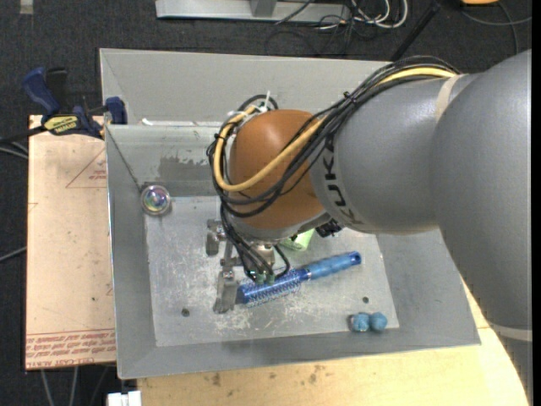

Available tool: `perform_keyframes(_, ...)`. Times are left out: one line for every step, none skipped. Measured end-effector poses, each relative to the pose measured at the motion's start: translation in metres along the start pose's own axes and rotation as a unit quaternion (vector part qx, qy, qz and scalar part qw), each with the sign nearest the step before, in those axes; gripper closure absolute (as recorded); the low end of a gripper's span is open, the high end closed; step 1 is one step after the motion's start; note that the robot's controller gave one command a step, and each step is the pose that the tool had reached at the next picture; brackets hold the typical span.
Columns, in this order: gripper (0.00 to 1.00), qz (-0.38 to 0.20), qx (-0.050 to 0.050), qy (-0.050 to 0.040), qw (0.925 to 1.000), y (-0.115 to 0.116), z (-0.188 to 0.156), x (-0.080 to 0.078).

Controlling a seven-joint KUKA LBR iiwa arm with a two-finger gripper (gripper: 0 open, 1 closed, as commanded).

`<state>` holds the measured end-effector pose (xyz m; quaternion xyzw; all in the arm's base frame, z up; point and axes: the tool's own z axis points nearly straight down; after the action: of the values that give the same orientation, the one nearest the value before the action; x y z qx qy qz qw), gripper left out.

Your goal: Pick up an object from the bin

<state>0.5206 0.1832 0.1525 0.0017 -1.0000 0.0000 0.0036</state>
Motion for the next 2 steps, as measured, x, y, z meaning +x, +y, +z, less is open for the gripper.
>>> perform_keyframes(0.0,-0.092,0.001,-0.0006,0.9958,-0.09,0.086,0.004)
perform_keyframes(0.0,-0.101,0.0,-0.0043,0.9949,-0.111,0.051,0.013)
